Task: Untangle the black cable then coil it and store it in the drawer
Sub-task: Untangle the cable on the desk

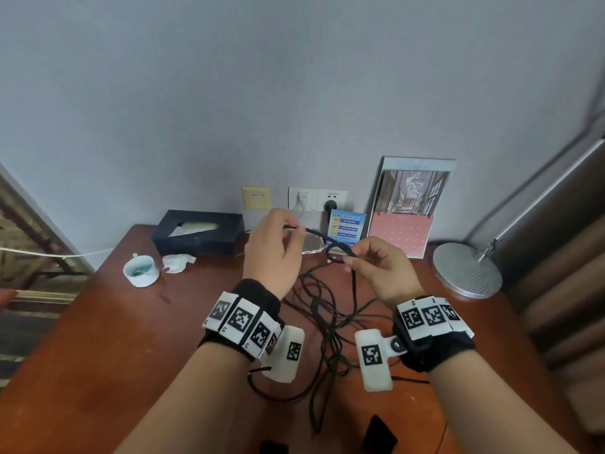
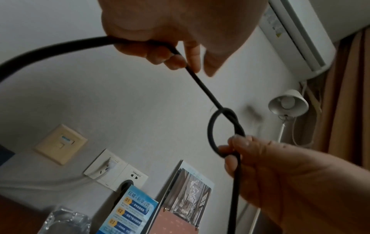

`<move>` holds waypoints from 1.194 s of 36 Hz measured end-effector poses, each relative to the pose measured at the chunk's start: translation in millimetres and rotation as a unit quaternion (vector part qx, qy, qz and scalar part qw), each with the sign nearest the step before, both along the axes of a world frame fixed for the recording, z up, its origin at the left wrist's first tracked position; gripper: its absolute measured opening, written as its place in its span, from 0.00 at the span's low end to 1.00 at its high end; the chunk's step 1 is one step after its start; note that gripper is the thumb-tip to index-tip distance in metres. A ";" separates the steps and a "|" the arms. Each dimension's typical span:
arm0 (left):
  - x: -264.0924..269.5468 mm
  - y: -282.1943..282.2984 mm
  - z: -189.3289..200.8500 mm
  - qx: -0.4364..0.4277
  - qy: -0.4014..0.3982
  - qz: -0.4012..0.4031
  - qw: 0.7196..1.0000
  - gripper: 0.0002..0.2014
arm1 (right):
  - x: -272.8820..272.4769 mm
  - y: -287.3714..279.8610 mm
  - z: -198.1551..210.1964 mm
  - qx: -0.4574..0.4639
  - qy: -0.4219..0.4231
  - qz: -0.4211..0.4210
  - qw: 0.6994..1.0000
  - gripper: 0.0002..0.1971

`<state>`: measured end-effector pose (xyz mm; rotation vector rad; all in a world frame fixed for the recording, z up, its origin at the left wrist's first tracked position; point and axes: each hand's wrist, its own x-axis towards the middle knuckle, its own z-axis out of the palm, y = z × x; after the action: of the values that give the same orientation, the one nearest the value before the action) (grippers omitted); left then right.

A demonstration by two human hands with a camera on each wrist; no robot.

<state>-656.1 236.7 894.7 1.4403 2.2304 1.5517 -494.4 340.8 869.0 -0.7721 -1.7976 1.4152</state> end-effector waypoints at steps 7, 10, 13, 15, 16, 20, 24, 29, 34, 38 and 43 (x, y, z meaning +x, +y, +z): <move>13.1 -3.2 -1.1 -0.050 0.026 0.003 0.998 0.36 | -3.8 -2.4 10.2 0.052 0.015 -0.026 0.998 0.08; 15.3 -0.1 -4.0 -0.069 0.054 0.017 0.996 0.42 | -5.3 -3.0 7.8 0.093 -0.015 -0.042 0.995 0.12; 18.6 2.1 -4.2 -0.085 0.086 0.044 0.992 0.40 | -5.9 -2.7 6.4 0.119 -0.040 -0.048 0.991 0.07; 18.4 2.7 -4.9 -0.084 0.099 0.063 0.990 0.36 | -5.4 -5.0 7.4 0.133 -0.050 -0.020 0.990 0.06; 17.8 3.0 -4.8 -0.085 0.102 0.073 0.988 0.34 | -5.1 -6.9 8.2 0.144 -0.053 -0.001 0.988 0.07; 15.8 6.0 -0.9 -0.101 0.119 0.093 0.983 0.30 | -4.0 -13.2 11.6 0.178 -0.059 0.045 0.981 0.15; 13.5 7.7 0.9 -0.105 0.139 0.072 0.982 0.28 | -2.2 -12.6 12.9 0.179 -0.056 0.045 0.981 0.16; 13.3 7.4 5.1 -0.103 0.105 0.006 0.989 0.24 | 1.8 -8.4 8.7 0.171 -0.051 0.039 0.983 0.13; 15.5 5.5 6.8 -0.124 0.043 -0.026 0.991 0.16 | 4.1 -9.6 7.3 0.172 -0.038 0.019 0.984 0.04; 15.6 3.0 11.8 -0.126 -0.001 -0.030 0.992 0.06 | 6.1 -11.0 7.3 0.173 -0.034 -0.012 0.984 0.07; -4.0 2.4 18.0 -0.137 -0.121 -0.004 0.983 0.10 | 25.2 12.1 8.3 0.041 -0.046 -0.242 0.968 0.09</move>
<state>-660.1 239.1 912.7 1.1209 2.1843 1.2756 -469.2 352.9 877.3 -1.1550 -1.5775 0.9909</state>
